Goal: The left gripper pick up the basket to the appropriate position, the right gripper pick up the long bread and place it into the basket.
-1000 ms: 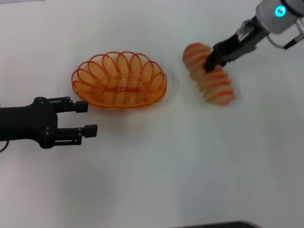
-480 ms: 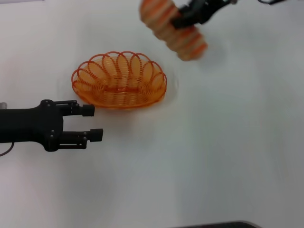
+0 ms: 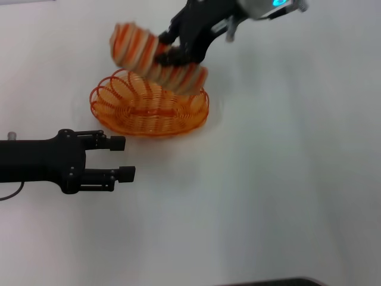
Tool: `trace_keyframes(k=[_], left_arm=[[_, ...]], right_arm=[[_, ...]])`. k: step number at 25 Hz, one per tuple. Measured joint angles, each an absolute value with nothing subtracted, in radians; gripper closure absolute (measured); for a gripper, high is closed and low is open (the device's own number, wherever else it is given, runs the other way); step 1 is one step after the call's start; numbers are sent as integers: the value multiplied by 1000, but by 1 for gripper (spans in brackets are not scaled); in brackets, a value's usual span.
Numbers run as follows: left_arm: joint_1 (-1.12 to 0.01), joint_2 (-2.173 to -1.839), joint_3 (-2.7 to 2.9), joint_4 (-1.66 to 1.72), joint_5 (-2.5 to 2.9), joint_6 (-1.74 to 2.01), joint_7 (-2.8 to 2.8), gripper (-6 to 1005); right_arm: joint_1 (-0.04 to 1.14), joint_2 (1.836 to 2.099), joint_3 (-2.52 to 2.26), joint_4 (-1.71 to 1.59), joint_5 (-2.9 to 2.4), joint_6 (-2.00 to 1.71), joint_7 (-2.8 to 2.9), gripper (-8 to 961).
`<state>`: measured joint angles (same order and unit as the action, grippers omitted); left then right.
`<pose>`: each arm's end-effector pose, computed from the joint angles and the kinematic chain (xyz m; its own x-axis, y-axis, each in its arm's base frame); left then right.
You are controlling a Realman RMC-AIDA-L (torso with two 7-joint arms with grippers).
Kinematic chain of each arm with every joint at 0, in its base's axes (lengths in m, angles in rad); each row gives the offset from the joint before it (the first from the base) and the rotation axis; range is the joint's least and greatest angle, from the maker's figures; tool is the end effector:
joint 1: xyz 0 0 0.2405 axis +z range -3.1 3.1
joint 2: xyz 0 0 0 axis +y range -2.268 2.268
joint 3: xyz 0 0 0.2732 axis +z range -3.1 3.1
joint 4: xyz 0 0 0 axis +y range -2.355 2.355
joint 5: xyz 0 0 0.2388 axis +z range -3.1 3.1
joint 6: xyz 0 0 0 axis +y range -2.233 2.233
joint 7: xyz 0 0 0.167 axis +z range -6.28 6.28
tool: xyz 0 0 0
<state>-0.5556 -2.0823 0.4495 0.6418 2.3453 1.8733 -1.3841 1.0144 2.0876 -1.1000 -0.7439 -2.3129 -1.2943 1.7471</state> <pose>-0.2928 0.3148 -0.0245 0.7876 0.4470 0.4241 0.4395 -0.8900 0.1217 0.1102 0.4690 -0.0815 0.9969 -0.0723 0.0309 -0.0653 -0.9803 -0.1866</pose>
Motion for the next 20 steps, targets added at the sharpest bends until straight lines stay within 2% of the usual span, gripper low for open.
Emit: trace_keyframes(k=[5,10,13,16,20], left_arm=[[-557,-2083,449,641,2345,1870,-1395,246],[-557,-2083,449,641,2345,1862,-1396,247],[-555,-2083,446,641,2343,1850,-1396,247],[-550,-2083,429,641,2338,1830,-1396,247],[-540,-2081,368,627,2335,1780,-1389,247]], right_arm=[[1056,2087,-1156,-658,-2315,-1246,1749,550],[1054,2088,-1173,-658,-2314,-1240,1747,306],[1034,2088,-1168,-677,-2296,-1242,1746,242],[954,2087,-1162,-743,-2205,-1253,1744,178],[768,2080,-1151,-817,-1941,-1291,1684,92]])
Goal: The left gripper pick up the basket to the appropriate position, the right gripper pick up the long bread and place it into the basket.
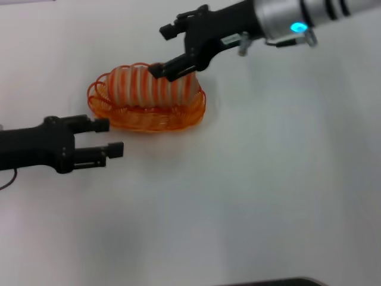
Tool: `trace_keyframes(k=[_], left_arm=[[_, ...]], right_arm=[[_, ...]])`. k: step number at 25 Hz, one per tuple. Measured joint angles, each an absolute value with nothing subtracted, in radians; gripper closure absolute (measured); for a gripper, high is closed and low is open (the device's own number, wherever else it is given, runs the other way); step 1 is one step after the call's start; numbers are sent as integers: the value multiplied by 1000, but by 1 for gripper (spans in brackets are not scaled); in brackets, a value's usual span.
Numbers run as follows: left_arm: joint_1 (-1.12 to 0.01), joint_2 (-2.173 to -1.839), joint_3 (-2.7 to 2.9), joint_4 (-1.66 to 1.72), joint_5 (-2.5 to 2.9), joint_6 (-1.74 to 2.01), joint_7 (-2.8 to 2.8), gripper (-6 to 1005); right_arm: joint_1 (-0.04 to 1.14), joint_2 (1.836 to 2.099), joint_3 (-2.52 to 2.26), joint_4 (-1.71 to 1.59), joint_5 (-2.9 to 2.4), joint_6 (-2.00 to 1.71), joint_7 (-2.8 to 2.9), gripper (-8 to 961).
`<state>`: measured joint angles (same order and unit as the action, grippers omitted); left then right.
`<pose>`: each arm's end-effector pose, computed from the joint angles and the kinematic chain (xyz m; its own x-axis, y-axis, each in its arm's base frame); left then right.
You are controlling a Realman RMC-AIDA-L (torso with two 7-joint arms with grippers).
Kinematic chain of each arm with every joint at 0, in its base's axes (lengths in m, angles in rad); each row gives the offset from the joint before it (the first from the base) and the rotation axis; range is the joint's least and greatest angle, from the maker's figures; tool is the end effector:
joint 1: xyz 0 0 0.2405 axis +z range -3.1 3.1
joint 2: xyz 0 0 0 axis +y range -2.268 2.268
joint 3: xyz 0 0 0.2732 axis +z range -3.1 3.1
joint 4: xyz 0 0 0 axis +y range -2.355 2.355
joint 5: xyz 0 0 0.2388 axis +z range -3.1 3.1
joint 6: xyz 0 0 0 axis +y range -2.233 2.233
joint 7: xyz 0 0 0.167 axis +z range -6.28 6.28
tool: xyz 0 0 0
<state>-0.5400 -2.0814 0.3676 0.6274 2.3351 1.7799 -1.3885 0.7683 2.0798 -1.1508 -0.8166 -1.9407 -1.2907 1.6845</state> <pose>-0.3093 0.3255 -0.0201 0.7412 0.4726 0.4767 0.5302 -0.8477 0.0162 0.1478 0.4409 -0.0678 0.9360 -0.1987 -0.2905 -0.2528 -0.9538 -0.1622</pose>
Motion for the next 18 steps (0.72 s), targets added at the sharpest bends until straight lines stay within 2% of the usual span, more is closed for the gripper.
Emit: trace_keyframes(k=[4,8,12,18], left_arm=[[-530,-2080,309,605,2330,1731,-1377,247],[-511,-2092,279,584,2300,1643,-1338,248],[-478,-2117,245,561,2272,1592,-1302,248],[-403,-2147,207,551,2156,1580,-1216,248]], right_arm=[[576,2085,-1109,-796,-1728,-1333,1518,51],[431,2087,-1103,-678,-1553,-1356,1311,37],[373,2089,-1102,-495,-1413,-1396,1073,37],[368,2092,-1100,-242,-1254,-1442,684,37]])
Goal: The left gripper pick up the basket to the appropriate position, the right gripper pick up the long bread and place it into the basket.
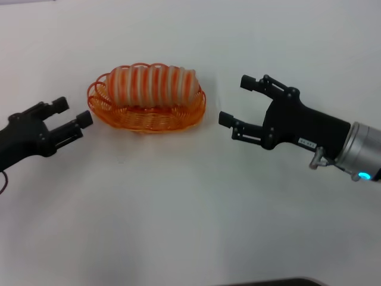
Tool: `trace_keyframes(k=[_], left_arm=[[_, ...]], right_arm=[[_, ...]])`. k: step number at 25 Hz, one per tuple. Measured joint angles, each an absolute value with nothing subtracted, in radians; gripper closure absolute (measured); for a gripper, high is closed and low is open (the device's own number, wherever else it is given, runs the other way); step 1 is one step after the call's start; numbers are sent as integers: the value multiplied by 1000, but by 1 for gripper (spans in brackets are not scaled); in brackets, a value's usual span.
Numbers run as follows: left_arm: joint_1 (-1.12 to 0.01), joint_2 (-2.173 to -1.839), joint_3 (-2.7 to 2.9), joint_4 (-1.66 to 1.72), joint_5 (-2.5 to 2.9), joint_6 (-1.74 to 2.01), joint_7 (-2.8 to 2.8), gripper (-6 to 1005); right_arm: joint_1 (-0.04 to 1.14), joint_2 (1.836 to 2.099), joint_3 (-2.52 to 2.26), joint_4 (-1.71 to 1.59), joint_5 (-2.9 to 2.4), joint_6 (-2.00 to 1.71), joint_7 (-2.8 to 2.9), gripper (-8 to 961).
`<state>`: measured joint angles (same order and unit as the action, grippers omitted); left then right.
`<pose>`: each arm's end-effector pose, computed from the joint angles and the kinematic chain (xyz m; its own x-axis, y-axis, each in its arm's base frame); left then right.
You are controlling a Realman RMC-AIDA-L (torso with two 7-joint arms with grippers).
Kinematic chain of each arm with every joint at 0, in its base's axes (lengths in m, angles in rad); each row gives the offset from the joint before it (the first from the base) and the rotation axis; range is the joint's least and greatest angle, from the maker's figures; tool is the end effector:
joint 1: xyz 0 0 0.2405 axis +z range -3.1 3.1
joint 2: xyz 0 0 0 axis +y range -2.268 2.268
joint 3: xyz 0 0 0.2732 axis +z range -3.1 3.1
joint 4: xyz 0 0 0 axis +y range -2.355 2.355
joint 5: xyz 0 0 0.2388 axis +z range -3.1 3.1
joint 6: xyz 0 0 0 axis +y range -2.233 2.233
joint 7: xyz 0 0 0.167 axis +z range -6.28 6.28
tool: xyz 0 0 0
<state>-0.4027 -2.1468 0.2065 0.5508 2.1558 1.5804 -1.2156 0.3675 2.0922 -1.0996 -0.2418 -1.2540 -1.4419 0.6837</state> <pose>-0.3550 0.3095 -0.0312 0.5963 0.4021 0.6948 0.7051 -0.6761 -0.2139 0.3125 0.3042 -0.0926 0.7142 -0.0848 -0.6948 -0.4466 -0.8196 -0.3590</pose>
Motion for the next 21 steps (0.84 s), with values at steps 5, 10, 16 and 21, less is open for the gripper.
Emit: trace_keyframes(k=[5,10,16,21], left_arm=[[-395,-2148,202,550,2147,1577,-1215,248],[-407,-2151,202,541,2138,1577,-1214,248],[-418,-2151,201,539,2129,1577,-1214,248],[-424,-2157,204,537,2122,1576,-1213,248]], right_arm=[[383,2095,-1099,-189,-1227,-1425,609,37],[391,2096,-1094,-182,-1223,-1412,609,37],[400,2097,-1084,-170,-1221,-1396,608,37],[420,2099,-1074,-153,-1220,-1377,607,37]])
